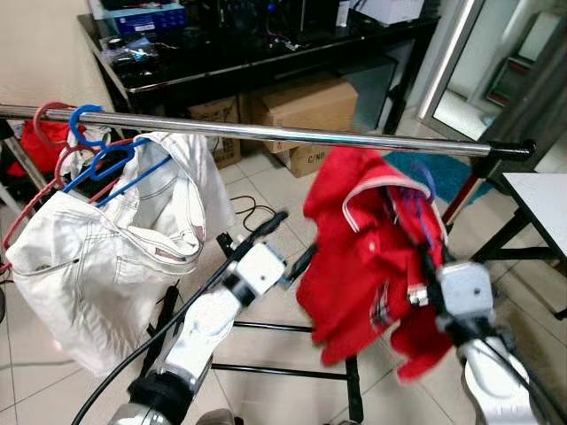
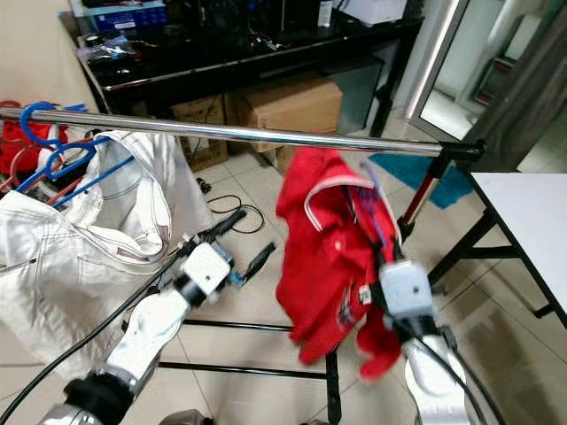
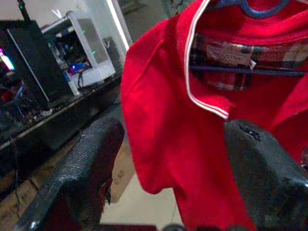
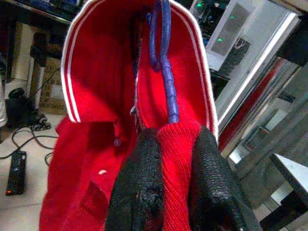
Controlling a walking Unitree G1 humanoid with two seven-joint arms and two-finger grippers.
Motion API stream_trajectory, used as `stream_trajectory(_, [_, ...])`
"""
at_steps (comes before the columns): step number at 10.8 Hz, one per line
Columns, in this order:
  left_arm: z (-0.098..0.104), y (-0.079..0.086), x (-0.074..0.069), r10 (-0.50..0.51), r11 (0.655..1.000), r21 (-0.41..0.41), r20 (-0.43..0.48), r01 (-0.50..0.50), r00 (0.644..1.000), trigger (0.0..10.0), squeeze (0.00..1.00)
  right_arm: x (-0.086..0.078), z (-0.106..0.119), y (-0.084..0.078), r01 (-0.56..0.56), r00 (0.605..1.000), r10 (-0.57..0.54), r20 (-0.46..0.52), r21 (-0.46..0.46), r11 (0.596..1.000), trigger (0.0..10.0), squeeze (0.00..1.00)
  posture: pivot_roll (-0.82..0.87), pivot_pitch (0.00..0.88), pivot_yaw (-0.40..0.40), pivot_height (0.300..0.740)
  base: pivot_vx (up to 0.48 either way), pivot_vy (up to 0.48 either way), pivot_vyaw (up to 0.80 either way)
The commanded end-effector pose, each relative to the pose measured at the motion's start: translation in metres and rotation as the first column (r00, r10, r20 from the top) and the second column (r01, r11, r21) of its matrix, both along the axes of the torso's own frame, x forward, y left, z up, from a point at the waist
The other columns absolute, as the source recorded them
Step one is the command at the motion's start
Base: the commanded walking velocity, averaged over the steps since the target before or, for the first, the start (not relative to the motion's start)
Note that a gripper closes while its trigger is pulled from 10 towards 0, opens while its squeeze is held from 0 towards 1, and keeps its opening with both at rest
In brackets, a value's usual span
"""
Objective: Hang hanger
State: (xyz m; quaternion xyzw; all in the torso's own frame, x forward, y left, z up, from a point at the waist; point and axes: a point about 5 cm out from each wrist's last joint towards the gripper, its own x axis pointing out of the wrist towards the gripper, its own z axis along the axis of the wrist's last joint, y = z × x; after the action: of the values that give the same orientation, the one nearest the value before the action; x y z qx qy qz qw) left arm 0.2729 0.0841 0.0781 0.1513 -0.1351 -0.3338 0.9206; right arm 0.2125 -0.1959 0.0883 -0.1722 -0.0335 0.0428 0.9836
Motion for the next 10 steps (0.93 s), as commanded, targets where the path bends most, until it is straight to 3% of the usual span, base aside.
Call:
stream_trajectory(1, [-0.007,0.004,-0.002,0.025,0.999,-0.032,-0.061,-0.027,0.998,10.0,0.0,-0.003,0.004,-0.002,-0.017,0.999,0.017,0.05,-0.002,1.0,10.0,0.0,0.03,0.012,-0.004,0.74,0.0,0.0,0.0])
stream_trajectory(4, [-0.013,0.007,-0.005,0.031,0.997,-0.064,-0.118,-0.039,0.993,10.0,0.0,-0.011,-0.009,-0.005,-0.016,1.0,0.016,0.015,-0.009,1.0,10.0,0.0,0.03,0.017,-0.004,0.74,0.0,0.0,0.0])
stream_trajectory(7, [-0.026,0.02,-0.012,0.142,0.957,-0.207,-0.274,-0.202,0.951,10.0,0.0,-0.019,-0.014,0.003,-0.068,0.998,0.068,0.0,0.002,0.998,10.0,0.0,0.02,0.017,-0.005,0.74,0.0,0.0,0.0])
stream_trajectory(8, [-0.033,0.024,-0.021,0.115,0.967,-0.185,-0.302,-0.176,0.946,10.0,0.0,-0.023,-0.017,0.003,-0.084,0.996,0.084,-0.009,-0.003,0.996,10.0,0.0,0.02,0.015,-0.006,0.74,0.0,0.0,0.0])
stream_trajectory(10, [-0.034,0.034,-0.024,0.136,0.971,-0.152,-0.29,-0.185,0.948,10.0,0.0,-0.029,-0.018,-0.003,-0.074,0.997,0.074,-0.017,-0.001,0.997,10.0,0.0,0.02,0.005,-0.005,0.74,0.0,0.0,0.0])
